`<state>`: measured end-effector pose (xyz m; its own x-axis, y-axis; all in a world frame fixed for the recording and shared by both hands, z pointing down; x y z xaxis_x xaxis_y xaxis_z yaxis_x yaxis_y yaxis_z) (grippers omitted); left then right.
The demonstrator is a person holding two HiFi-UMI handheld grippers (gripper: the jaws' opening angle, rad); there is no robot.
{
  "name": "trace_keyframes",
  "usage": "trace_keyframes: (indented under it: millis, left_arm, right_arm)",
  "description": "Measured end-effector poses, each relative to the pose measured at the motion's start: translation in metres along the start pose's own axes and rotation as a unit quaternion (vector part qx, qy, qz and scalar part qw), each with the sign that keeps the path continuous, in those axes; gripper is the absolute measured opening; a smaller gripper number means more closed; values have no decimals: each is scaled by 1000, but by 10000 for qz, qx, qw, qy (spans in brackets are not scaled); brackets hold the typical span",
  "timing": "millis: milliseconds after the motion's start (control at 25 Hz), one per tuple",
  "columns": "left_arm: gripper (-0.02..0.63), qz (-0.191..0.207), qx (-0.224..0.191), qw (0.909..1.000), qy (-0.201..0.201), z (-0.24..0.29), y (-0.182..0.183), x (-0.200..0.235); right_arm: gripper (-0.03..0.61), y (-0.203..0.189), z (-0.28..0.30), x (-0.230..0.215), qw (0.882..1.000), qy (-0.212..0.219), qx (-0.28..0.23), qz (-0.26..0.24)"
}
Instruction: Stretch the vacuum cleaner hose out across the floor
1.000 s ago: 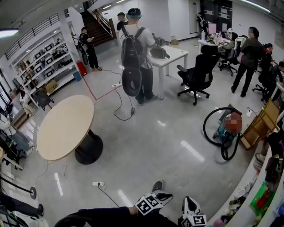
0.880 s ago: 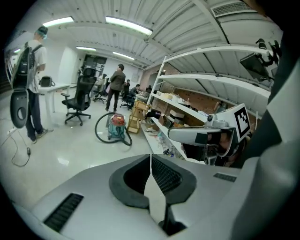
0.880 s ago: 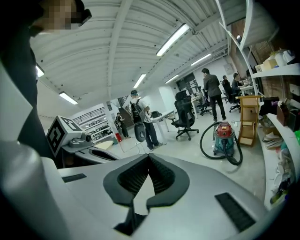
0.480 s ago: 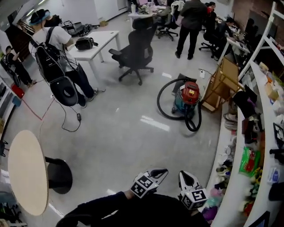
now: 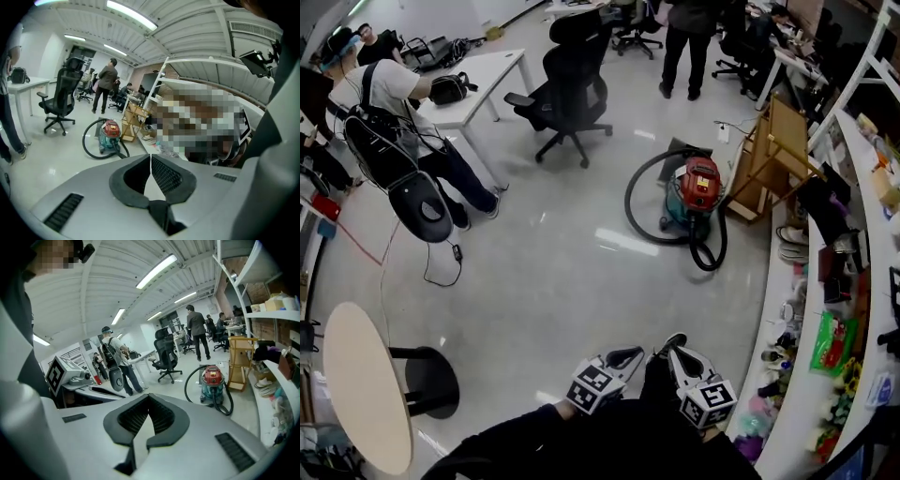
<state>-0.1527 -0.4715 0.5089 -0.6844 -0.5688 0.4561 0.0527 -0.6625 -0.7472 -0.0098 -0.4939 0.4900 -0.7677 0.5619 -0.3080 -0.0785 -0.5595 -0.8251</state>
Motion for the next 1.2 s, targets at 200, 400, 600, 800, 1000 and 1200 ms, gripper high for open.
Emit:
trace_keyframes:
  millis: [200, 400, 600, 800, 1000, 1200]
  left_arm:
    - [25, -212, -202, 9957, 875, 21, 51, 43]
    - [25, -364, -435, 9878, 1451, 68, 117, 62]
    - [25, -335, -433, 9880, 1443, 135, 167, 79]
    - [25, -402, -407, 9877, 1456, 179, 210, 109]
    - [25, -318, -179, 9946, 969, 246, 255, 154]
    - [25, 22, 196, 9998, -42, 331, 319, 229]
  right_arm:
    - [5, 60, 62, -49, 9972, 703, -141, -223]
    - [3, 127, 100, -112, 9894, 1325, -301, -509]
    - [3, 161, 128, -189, 9904, 1270, -269, -471]
    - [5, 187, 147, -248, 9943, 1005, -215, -300]
    - [5, 210, 177, -309, 9982, 524, -219, -174]
    - [5, 242, 231, -386, 9974, -602, -216, 330]
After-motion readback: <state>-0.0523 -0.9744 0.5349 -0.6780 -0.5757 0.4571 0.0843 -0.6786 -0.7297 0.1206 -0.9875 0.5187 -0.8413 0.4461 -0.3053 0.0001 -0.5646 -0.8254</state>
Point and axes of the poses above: the fingertips, and each gripper's own axes: z forward along the fingers, x to its left, y out of its top, the point moved 6 cm from there along -z, backward along the fingers, and after that the axes turned 5 degrees about -y, right-handed, at the moved point
